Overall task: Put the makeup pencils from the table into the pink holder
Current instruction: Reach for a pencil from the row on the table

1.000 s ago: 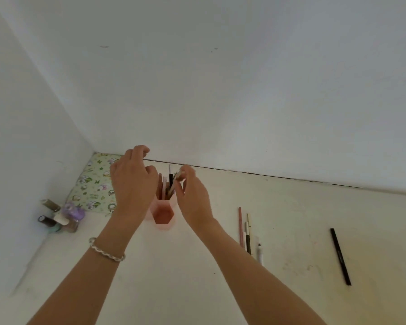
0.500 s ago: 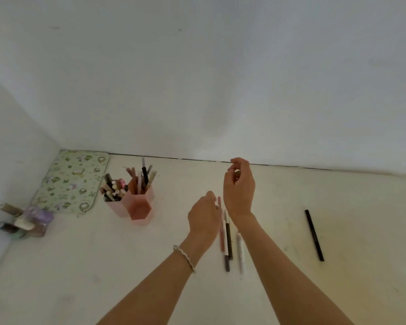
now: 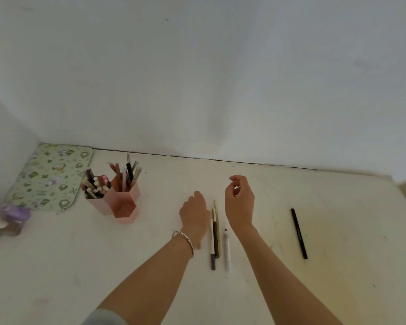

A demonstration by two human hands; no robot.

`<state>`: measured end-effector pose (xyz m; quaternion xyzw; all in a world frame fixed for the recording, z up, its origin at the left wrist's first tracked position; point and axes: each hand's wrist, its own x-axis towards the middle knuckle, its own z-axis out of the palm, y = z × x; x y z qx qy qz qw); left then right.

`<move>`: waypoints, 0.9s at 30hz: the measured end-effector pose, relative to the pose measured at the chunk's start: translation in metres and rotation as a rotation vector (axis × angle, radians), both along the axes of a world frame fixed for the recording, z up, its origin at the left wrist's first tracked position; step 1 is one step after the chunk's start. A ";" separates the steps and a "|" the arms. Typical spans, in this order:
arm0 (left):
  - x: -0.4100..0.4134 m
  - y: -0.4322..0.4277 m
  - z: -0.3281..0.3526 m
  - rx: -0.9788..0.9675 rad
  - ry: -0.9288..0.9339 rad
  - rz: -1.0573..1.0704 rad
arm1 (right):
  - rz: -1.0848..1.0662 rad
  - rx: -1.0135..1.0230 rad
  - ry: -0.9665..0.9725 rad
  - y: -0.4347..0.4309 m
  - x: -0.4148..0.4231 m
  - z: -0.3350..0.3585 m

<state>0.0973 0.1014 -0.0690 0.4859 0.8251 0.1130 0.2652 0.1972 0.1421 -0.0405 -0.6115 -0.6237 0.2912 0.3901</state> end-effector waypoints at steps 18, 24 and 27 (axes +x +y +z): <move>-0.139 -0.031 0.134 0.740 -0.249 0.349 | 0.194 -0.448 -0.597 0.031 -0.034 -0.003; -0.206 -0.047 0.142 0.829 -0.042 0.451 | 0.171 -0.027 -0.187 0.051 -0.063 0.073; -0.204 -0.045 0.123 0.681 0.042 0.354 | 0.185 0.080 0.088 0.038 -0.086 0.094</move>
